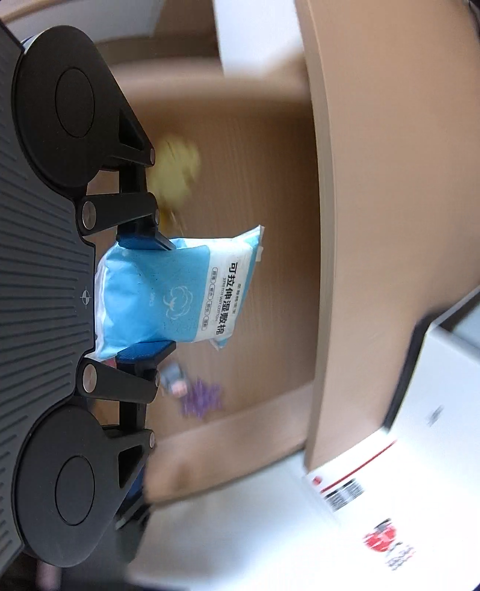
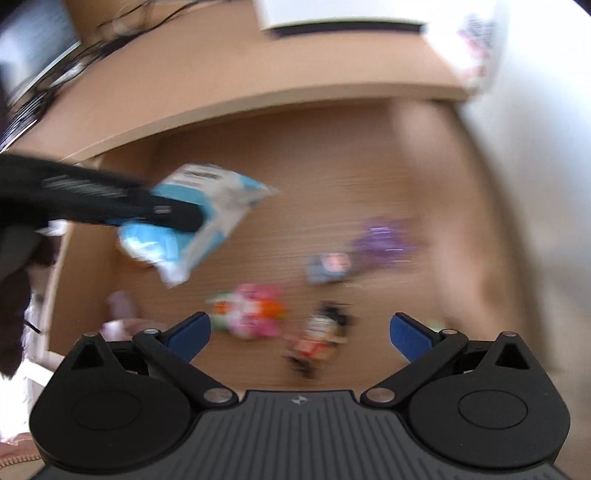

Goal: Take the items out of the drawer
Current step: 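Lift the blue bag up out of the drawer with the left gripper, then release the blue bag on the desktop with the left gripper while the right gripper grasps the pink-green pig toy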

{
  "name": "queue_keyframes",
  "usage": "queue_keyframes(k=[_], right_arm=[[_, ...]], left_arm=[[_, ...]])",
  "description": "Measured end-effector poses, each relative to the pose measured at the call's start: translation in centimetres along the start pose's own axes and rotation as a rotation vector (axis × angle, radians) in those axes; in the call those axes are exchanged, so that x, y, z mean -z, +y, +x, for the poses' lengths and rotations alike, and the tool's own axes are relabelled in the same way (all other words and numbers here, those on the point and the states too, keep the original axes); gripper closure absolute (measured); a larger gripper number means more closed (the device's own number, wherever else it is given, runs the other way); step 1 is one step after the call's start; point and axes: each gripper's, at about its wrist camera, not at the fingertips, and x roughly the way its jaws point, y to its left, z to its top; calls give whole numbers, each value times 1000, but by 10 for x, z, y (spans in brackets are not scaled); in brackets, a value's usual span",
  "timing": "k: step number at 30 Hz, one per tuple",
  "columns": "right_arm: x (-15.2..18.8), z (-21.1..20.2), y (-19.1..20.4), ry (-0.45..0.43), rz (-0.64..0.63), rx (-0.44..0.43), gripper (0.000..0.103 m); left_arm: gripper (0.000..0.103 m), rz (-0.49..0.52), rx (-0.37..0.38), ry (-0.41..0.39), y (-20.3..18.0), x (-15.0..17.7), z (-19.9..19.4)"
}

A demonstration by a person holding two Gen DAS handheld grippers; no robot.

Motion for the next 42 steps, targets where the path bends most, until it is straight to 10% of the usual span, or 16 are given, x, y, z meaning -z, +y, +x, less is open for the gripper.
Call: queue_keyframes(k=[7,16,26,28,30,40,42], right_arm=[[-24,71,43,165,-153,36,9],[-20,42,42,161,-137,17,74],[-5,-12,8,20,-37,0,74],[-6,-16,0,29,-29,1,57],[-6,-19,-2,19,-29,-17,16],[-30,79,52,287,-205,-51,13],[-27,88,62,292,-274,6,28]], left_arm=[[50,-61,-54,-59,18,24,-31],[50,-17,34,-195,9,10,-51],[50,12,53,-393,-30,-120,-29],[50,-29,76,-398,-30,-126,-30],[50,-36,86,-402,-30,-127,-30],[50,-85,44,-350,-3,-86,-52],[50,-75,34,-343,2,-79,-55]])
